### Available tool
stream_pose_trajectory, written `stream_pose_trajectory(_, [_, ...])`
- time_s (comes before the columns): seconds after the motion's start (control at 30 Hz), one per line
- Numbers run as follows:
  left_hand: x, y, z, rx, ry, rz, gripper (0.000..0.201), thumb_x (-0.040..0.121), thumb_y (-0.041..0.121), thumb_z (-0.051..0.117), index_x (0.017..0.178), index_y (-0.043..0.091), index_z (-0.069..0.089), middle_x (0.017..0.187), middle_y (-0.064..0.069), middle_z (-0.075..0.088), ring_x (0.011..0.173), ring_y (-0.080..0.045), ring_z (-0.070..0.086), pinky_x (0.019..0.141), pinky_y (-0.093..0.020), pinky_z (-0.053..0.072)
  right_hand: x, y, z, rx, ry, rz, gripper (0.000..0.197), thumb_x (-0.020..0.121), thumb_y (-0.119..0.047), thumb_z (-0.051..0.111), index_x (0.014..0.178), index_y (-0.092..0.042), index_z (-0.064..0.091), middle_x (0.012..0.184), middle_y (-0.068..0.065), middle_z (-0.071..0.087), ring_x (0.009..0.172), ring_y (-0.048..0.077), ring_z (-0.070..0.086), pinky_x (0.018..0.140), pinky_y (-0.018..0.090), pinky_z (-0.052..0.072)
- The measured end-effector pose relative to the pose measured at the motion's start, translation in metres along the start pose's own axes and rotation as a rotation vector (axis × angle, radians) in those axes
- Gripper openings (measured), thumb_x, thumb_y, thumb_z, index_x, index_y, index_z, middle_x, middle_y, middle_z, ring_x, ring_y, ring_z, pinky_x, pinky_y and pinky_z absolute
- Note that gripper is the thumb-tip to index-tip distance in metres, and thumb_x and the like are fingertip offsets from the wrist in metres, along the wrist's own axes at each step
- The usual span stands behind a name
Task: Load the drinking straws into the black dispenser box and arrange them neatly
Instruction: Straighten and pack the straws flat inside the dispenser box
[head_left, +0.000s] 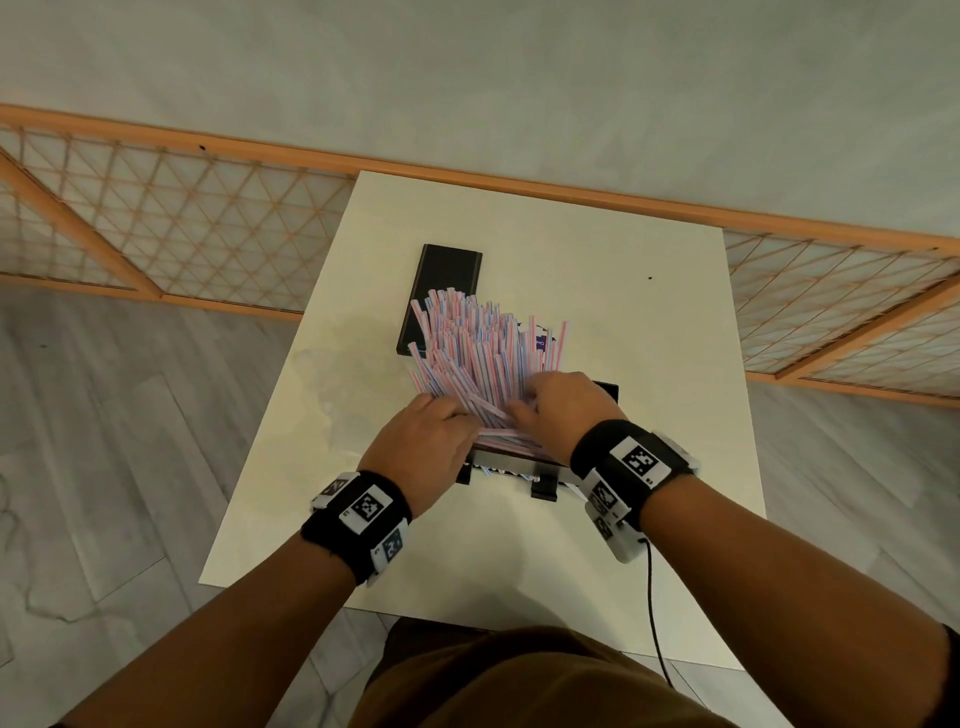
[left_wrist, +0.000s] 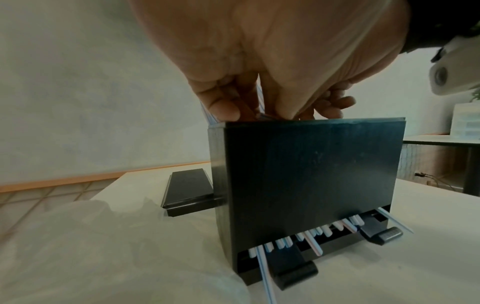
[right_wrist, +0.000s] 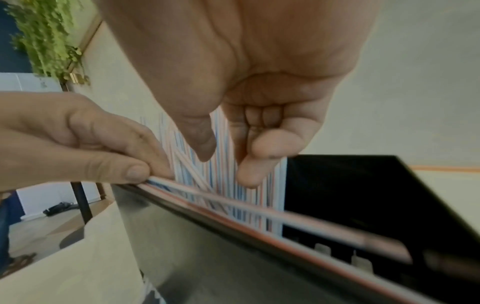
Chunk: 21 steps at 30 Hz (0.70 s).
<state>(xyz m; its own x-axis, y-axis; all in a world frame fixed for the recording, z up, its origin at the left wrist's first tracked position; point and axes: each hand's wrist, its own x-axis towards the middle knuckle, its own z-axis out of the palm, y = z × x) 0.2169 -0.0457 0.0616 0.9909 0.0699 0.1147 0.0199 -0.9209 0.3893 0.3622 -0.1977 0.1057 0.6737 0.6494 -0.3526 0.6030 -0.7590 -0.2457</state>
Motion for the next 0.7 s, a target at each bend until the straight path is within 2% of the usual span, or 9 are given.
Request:
stream_pose_trajectory(0.1, [0.003,0.003,-0.001,-0.041,-0.005,0.002,0.038,0.099,0.032,0.043,0.101,0.014,0.076,0.092,-0.001,0.066,0.087,-0.023,0.057,0.082,-0.038,0.053,0.005,0.001,0.007,0.013,0.039,0.023,0.037,0.096,-0.055,0.049,0.094,-0.019,0.058,0.083,0.0,0.061,0.073,0.018,0.058,0.063,0.03,0.047])
stream_pose_trajectory(0.17, [0.004,0.001,0.0,-0.069,-0.023,-0.021,0.025,0.1,0.025,0.054,0.102,0.014,0.077,0.093,-0.001,0.066,0.088,-0.022,0.057,0.084,-0.037,0.052,0.01,-0.003,0.013,0.077,0.031,0.018,0.042,0.091,-0.061,0.052,0.098,-0.021,0.061,0.086,-0.001,0.064,0.075,0.017,0.061,0.068,0.033,0.055])
stream_pose_trajectory(0.23, [0.006,0.0,0.002,-0.09,-0.018,-0.04,0.017,0.097,0.02,0.064,0.104,0.014,0.078,0.096,-0.001,0.067,0.089,-0.023,0.059,0.085,-0.036,0.053,0.013,-0.008,0.015,0.12,0.022,0.017,0.044,0.088,-0.064,0.056,0.099,-0.021,0.059,0.085,-0.003,0.062,0.076,0.017,0.06,0.069,0.034,0.056])
stream_pose_trajectory(0.3, [0.006,-0.001,0.004,-0.1,-0.008,-0.05,0.014,0.096,0.018,0.066,0.104,0.015,0.078,0.096,0.0,0.067,0.089,-0.023,0.059,0.084,-0.036,0.053,0.014,-0.01,0.014,0.142,0.002,0.009,0.043,0.087,-0.064,0.058,0.098,-0.022,0.058,0.084,-0.003,0.06,0.077,0.016,0.06,0.071,0.034,0.055])
stream_pose_trajectory(0.37, [0.007,-0.002,0.006,-0.089,-0.005,-0.053,0.014,0.096,0.019,0.065,0.102,0.016,0.078,0.096,0.0,0.067,0.088,-0.022,0.06,0.082,-0.038,0.054,0.014,-0.01,0.012,0.162,-0.028,-0.015,0.04,0.089,-0.06,0.06,0.099,-0.021,0.058,0.086,-0.003,0.06,0.079,0.017,0.06,0.073,0.033,0.054])
stream_pose_trajectory(0.5, [0.008,-0.001,0.003,-0.076,0.025,-0.045,0.013,0.094,0.018,0.066,0.103,0.017,0.077,0.096,0.0,0.068,0.086,-0.023,0.06,0.081,-0.038,0.054,0.011,-0.006,0.01,0.154,-0.054,-0.073,0.023,0.099,-0.042,0.056,0.101,-0.02,0.051,0.089,-0.002,0.055,0.084,0.022,0.058,0.071,0.029,0.043])
stream_pose_trajectory(0.63, [0.007,0.0,0.001,-0.083,0.048,-0.04,0.014,0.088,0.007,0.073,0.099,0.013,0.078,0.095,-0.004,0.07,0.086,-0.026,0.063,0.081,-0.037,0.056,0.005,-0.001,0.003,0.195,-0.035,-0.058,0.023,0.103,-0.034,0.049,0.112,-0.013,0.051,0.093,0.006,0.063,0.083,0.025,0.06,0.074,0.034,0.049])
stream_pose_trajectory(0.7, [0.005,-0.002,0.002,-0.092,0.047,-0.064,0.014,0.088,0.006,0.073,0.099,0.012,0.079,0.096,-0.004,0.069,0.089,-0.027,0.064,0.078,-0.038,0.057,0.001,-0.001,-0.007,0.201,0.002,-0.088,0.019,0.104,-0.03,0.047,0.111,-0.012,0.049,0.09,0.004,0.061,0.079,0.023,0.057,0.071,0.031,0.044])
